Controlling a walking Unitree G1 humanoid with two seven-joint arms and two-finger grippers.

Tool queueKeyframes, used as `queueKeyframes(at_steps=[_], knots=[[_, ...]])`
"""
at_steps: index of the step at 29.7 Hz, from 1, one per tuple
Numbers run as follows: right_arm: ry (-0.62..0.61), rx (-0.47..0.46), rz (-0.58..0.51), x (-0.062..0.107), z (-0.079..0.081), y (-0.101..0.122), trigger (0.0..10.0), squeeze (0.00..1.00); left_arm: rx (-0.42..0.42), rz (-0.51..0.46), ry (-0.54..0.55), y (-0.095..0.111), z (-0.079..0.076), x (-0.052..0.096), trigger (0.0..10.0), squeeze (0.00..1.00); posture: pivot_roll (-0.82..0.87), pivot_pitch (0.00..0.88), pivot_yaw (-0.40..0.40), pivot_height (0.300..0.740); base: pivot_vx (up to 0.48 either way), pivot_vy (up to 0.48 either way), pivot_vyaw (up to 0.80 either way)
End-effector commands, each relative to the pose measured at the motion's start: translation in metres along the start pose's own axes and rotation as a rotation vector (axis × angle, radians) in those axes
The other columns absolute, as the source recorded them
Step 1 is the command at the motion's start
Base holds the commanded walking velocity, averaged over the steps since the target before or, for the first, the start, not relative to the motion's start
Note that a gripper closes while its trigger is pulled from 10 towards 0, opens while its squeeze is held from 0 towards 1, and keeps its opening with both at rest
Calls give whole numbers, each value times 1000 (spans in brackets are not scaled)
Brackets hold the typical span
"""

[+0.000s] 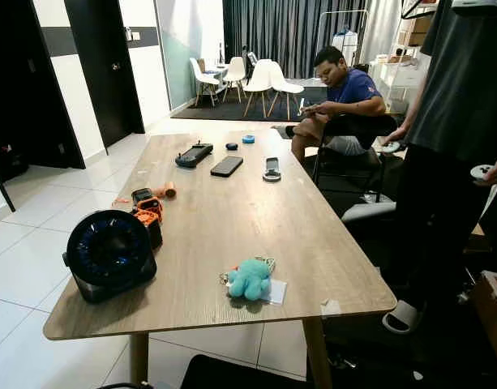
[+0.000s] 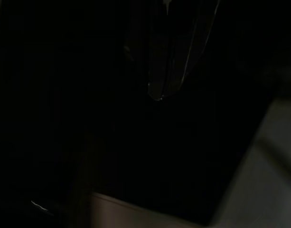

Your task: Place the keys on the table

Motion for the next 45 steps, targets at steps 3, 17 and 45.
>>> queueKeyframes(at_steps=[3,17,45], knots=[[-70,-148,45,1,-12,-6,10000,0,49,67,105,-11,17,5,10000,0,38,44,47,740,0,0,0],[234,108,52,0,37,-5,10000,0,-71,100,-68,4,-15,-12,10000,0,25,47,55,740,0,0,0],[-15,-133,100,3,-16,-13,10000,0,46,106,31,-11,15,3,10000,0,25,18,43,740,0,0,0]])
Point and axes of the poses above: a point about 5 cm out from each wrist's last joint towards the gripper, its own x axis pointing back from the gripper into the wrist, its own y axis along the axis of the wrist's last joint, z = x × y, the point moved 2 cm from there along -x, pointing out of the wrist towards the gripper, and after that the axes turned 4 degrees about -x, right-handed, at the moved point
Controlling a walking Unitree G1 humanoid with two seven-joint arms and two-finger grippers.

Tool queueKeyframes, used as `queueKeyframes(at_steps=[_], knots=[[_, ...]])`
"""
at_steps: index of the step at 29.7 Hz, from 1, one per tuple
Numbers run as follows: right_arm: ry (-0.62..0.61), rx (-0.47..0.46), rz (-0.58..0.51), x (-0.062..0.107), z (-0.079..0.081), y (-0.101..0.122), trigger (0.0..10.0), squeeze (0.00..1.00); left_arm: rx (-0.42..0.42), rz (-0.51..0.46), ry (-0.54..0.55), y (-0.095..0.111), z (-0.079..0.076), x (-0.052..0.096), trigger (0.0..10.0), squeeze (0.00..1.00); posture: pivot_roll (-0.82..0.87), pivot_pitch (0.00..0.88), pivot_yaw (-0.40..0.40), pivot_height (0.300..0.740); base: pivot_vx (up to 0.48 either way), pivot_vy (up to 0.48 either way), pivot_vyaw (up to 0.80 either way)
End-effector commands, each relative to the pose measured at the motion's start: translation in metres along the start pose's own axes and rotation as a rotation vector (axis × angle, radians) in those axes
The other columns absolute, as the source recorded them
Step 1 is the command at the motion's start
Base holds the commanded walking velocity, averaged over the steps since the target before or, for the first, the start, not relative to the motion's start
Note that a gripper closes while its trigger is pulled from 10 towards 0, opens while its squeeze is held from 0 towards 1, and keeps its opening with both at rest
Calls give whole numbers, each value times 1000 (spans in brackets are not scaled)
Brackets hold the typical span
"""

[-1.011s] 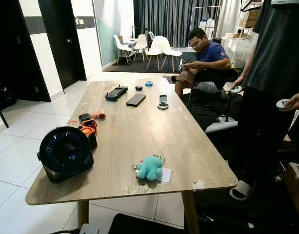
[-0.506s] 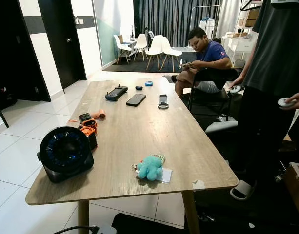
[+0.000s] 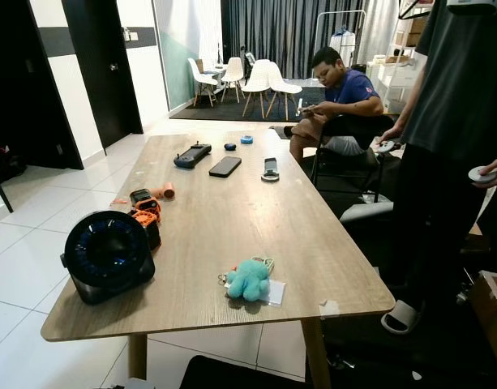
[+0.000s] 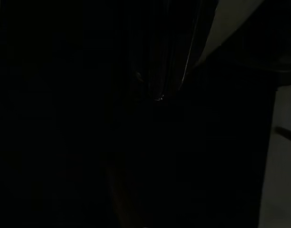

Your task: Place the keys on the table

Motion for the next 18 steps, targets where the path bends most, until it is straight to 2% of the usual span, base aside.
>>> queueKeyframes(at_steps=[1,5,14,18], knots=[[13,5,4,0,4,-1,10000,0,-1,-4,-14,-1,-6,0,10000,0,26,12,44,740,0,0,0],[33,31,21,1,8,-6,10000,0,9,-6,-37,-2,-11,0,10000,0,28,8,43,740,0,0,0],[44,29,25,2,9,-9,10000,0,-6,-10,-42,-2,-11,1,10000,0,31,4,47,740,0,0,0],[81,96,26,2,14,-9,10000,0,-4,-14,-46,-1,-12,0,10000,0,33,5,48,740,0,0,0]])
Point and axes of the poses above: a point about 5 cm out from each wrist's last joint towards the gripper, its own x axis pointing back from the gripper into the wrist, its own y axis along the axis of the wrist's last joint, z = x × y, the point moved 2 cm from there along -x, pointing out of the wrist towards the gripper, and after that the axes turned 4 degrees about -x, right-handed, at the moved point
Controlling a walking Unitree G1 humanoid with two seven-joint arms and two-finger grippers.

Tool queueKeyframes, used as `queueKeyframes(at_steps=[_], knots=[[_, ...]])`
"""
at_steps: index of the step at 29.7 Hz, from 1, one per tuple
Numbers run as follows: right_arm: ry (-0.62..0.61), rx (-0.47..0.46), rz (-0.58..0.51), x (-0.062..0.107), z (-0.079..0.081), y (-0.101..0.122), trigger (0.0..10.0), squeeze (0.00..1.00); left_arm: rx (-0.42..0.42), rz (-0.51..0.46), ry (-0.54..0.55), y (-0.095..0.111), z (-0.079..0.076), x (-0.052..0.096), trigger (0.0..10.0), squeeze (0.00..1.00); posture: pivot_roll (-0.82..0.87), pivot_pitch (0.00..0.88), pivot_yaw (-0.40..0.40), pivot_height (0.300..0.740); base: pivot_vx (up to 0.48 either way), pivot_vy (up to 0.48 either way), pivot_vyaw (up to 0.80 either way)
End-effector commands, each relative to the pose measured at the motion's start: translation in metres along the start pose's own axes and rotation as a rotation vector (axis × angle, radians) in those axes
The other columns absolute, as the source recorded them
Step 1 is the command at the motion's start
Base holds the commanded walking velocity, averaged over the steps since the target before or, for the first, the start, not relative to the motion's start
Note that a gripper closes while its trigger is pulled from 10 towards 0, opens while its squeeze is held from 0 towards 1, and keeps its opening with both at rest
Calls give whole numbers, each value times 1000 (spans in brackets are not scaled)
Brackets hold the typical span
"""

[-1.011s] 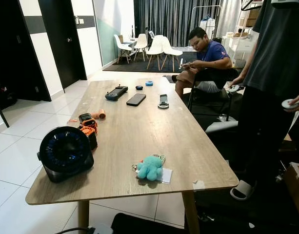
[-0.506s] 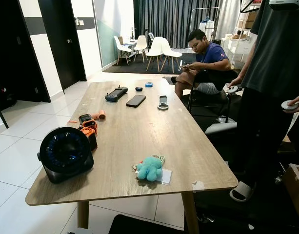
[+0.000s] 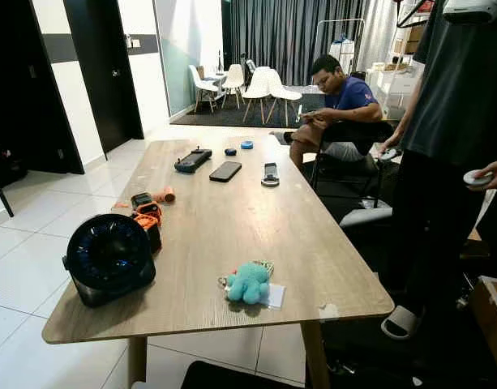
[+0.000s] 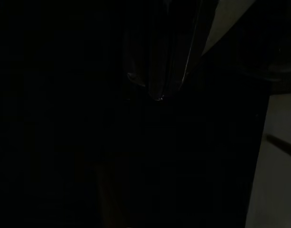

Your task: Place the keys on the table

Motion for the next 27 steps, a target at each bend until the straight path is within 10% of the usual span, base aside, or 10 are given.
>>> queueKeyframes(at_steps=[1,27], knots=[[36,41,5,0,5,-2,10000,0,-13,-10,-11,1,-1,0,10000,0,33,5,47,740,0,0,0],[85,153,26,2,12,-8,10000,0,-19,-19,-79,1,-13,-1,10000,0,34,10,44,740,0,0,769]])
Point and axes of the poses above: a point about 5 cm out from each wrist's last joint towards the gripper, its own x axis pointing back from the gripper into the wrist, its own y axis along the axis of the wrist's last joint, z = x × y, the point moved 2 cm from there along -x, pointing out of the wrist towards the gripper, and after that the axes turned 4 degrees about -x, right-handed, at the moved point
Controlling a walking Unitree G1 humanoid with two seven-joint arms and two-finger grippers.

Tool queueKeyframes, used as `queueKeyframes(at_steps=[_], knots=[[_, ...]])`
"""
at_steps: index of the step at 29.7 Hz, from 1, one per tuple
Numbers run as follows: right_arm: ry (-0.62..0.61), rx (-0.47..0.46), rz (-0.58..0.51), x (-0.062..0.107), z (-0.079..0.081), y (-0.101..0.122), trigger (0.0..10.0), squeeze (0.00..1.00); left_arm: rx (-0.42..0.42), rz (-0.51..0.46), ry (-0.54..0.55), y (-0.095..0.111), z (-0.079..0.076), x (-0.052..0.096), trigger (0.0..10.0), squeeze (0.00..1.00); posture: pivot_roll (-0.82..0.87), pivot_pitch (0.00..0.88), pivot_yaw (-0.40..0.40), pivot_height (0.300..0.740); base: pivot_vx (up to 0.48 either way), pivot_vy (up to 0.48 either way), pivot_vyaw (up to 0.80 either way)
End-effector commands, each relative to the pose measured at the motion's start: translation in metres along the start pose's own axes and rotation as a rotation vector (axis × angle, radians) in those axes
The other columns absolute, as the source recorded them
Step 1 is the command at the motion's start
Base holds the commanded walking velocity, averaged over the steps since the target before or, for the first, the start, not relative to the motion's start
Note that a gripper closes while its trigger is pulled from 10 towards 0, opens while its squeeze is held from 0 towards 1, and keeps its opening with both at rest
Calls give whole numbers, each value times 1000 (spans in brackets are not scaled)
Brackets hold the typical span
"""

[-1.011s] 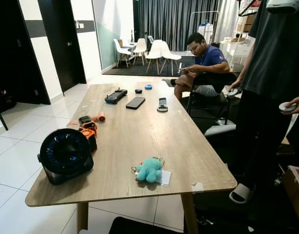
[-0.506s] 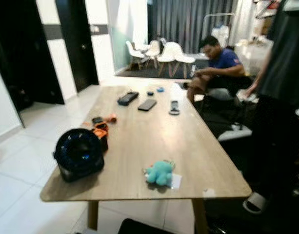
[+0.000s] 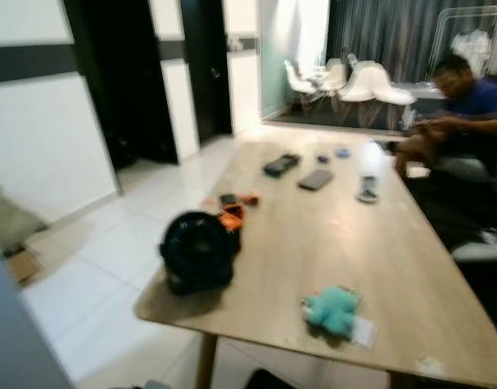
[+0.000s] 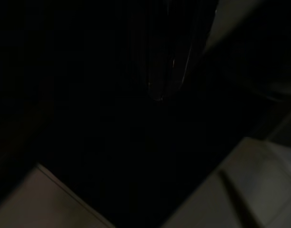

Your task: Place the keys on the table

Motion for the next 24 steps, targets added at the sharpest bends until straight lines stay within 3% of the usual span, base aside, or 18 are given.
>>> queueKeyframes(at_steps=[1,8,10,24], knots=[[15,2,13,1,6,-6,10000,0,11,7,-2,-3,0,1,10000,0,34,11,44,740,0,0,800],[18,6,8,1,6,-6,10000,0,21,2,-16,-3,-1,2,10000,0,36,12,43,740,0,0,779],[9,-29,3,2,5,-7,10000,0,23,1,-32,-5,-2,3,10000,0,36,12,43,740,0,0,0],[7,-33,8,2,6,-8,10000,0,45,5,5,-4,4,3,10000,0,41,29,44,740,0,0,0]])
Point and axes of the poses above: a point about 5 cm out from each wrist's last joint towards the gripper, its own x axis pointing back from the gripper into the wrist, its own y axis along the axis of the wrist's last joint, z = x × y, the point moved 2 cm from there along -x, pointing out of the wrist towards the gripper, and after that the axes turned 4 degrees about -x, right-handed, at the moved point
